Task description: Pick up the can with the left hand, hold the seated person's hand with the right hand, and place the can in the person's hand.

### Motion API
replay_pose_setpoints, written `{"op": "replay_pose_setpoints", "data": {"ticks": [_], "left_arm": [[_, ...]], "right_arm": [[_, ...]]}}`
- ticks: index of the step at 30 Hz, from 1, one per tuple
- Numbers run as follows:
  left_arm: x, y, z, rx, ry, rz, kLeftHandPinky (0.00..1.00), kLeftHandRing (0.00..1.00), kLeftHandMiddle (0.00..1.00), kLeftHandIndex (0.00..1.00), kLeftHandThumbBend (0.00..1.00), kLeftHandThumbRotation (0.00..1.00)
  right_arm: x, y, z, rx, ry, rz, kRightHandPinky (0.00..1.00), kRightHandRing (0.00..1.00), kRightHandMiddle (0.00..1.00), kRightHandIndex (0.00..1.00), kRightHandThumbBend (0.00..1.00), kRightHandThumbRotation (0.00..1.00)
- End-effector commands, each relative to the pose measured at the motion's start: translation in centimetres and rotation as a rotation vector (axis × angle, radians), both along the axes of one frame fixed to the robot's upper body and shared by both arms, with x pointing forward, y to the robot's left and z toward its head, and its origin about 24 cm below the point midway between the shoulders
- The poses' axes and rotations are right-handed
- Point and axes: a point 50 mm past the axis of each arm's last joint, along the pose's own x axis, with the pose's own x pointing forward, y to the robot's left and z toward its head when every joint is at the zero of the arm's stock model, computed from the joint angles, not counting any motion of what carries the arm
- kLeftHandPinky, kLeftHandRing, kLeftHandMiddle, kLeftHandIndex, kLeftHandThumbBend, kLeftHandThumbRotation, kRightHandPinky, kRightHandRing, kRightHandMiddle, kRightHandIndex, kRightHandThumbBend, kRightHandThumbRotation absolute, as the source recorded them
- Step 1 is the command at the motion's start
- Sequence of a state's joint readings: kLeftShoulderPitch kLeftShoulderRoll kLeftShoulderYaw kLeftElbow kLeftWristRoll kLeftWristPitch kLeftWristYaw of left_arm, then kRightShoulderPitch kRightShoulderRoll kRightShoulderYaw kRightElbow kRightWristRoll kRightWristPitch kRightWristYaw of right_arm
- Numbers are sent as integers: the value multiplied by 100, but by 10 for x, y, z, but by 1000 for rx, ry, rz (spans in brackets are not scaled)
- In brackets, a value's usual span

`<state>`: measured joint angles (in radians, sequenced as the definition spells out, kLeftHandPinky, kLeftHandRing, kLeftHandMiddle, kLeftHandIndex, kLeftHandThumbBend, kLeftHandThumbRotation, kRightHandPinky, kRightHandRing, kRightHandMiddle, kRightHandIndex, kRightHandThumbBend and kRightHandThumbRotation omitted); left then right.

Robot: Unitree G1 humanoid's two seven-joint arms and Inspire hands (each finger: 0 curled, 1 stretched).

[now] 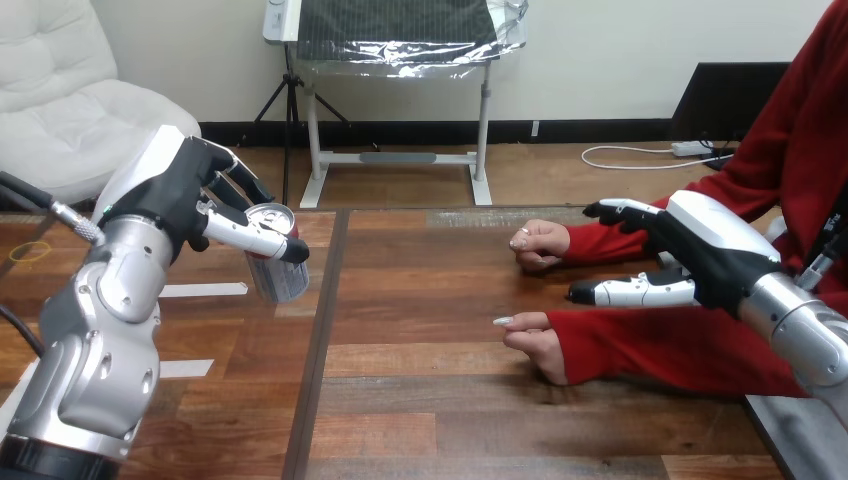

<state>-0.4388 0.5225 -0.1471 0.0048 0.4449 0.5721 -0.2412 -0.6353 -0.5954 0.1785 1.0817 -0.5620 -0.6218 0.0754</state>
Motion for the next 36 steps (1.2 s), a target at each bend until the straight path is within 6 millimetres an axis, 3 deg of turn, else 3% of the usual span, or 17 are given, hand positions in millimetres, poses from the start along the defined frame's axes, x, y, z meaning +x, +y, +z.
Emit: {"op": "replay_pose_setpoints", "data": {"ticks": [1,17,36], "left_arm": [[2,0,33,28,-126,-13,24,32,40,43,79,0],[2,-1,34,27,-115,-1,27,36,42,43,78,0],[2,0,34,23,-122,-17,24,33,40,43,78,0]], "right_arm": [[17,5,30,-17,-77,26,76,85,86,87,100,63],[18,6,27,-80,-21,53,85,85,85,86,100,55],[22,11,15,-221,81,59,85,85,86,86,100,39]]}}
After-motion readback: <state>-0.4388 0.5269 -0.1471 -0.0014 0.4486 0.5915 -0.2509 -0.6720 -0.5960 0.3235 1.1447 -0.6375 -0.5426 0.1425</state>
